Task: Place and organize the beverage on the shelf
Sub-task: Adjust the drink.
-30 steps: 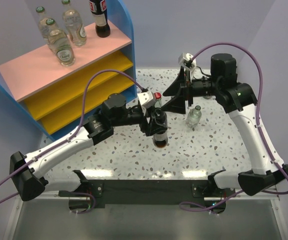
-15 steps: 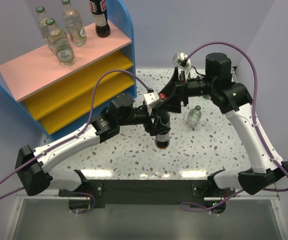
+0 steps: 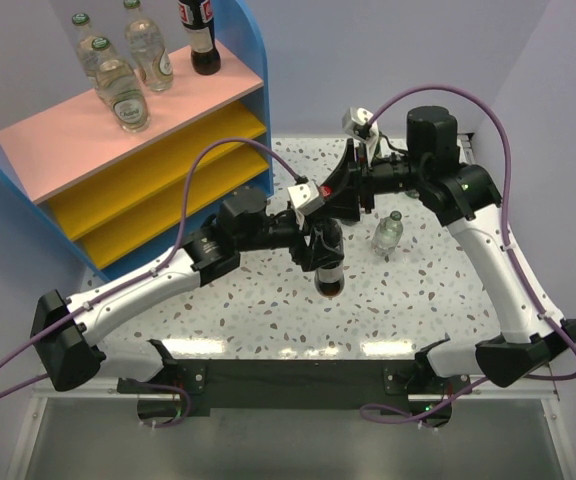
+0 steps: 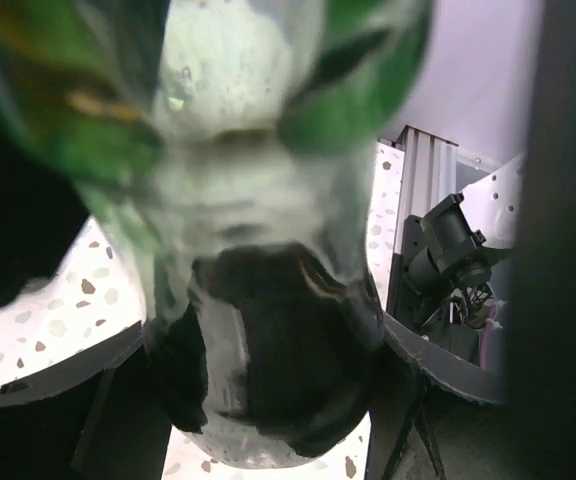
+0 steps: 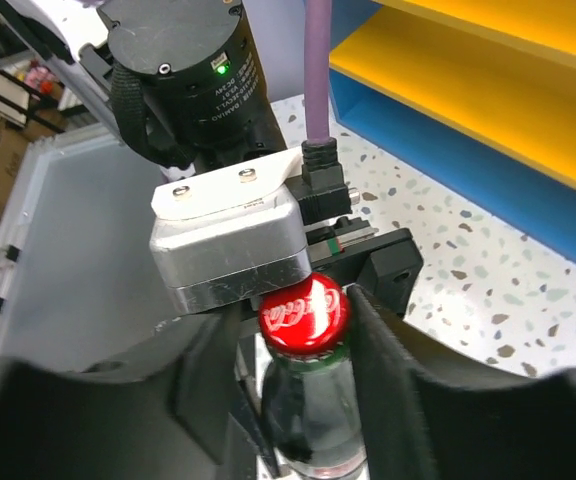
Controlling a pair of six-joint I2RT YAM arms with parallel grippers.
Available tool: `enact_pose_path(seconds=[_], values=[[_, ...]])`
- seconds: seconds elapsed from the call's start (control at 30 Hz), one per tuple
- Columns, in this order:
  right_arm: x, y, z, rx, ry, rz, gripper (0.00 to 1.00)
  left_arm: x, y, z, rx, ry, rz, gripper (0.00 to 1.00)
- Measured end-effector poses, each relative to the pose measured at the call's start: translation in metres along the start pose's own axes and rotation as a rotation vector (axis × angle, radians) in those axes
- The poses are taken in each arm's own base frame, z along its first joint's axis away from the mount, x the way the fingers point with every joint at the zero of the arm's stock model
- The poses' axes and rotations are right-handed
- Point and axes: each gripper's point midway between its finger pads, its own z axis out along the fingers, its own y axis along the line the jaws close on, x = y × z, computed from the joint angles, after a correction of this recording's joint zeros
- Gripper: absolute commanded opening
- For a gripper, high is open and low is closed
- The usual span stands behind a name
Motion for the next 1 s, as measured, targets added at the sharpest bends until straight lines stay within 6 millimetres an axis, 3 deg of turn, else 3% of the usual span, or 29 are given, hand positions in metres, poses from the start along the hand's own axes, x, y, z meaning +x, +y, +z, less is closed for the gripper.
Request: enact_pose_path(seconds=[0.17, 0.23, 0.4, 0.43, 0.63, 0.73, 0.87, 1.0], values=[[0.000, 0.001, 0.000, -0.012, -0.001, -0.025, 0.41, -0.003, -0.006, 0.001, 0.025, -0.010, 0.002, 0.00], [0.000, 0.002, 0.000, -0.021, -0.002, -0.039, 0.27, -0.004, -0.008, 0.001, 0.031, -0.012, -0.001, 0.00], [-0.002, 0.002, 0.000, -0.027, -0.004, -0.072, 0.08, -0.006, -0.011, 0.001, 0.042, -0.018, -0.015, 0.00], [-0.003, 0.002, 0.000, -0.027, -0.003, -0.076, 0.00, -0.007, -0.010, 0.001, 0.041, -0.019, -0.015, 0.00], [-0.007, 0.005, -0.004, -0.014, 0.000, -0.100, 0.00, -0.012, -0.011, 0.002, 0.045, -0.041, -0.004, 0.00], [-0.013, 0.007, -0.008, 0.001, -0.004, -0.114, 0.00, -0.019, -0.012, 0.002, 0.050, -0.067, 0.005, 0.08], [-0.021, 0.011, -0.014, 0.018, -0.020, -0.134, 0.00, -0.030, -0.015, 0.003, 0.060, -0.107, 0.013, 0.33], [-0.027, 0.014, -0.019, 0.037, -0.034, -0.138, 0.00, -0.036, -0.018, 0.002, 0.072, -0.141, 0.020, 0.46]])
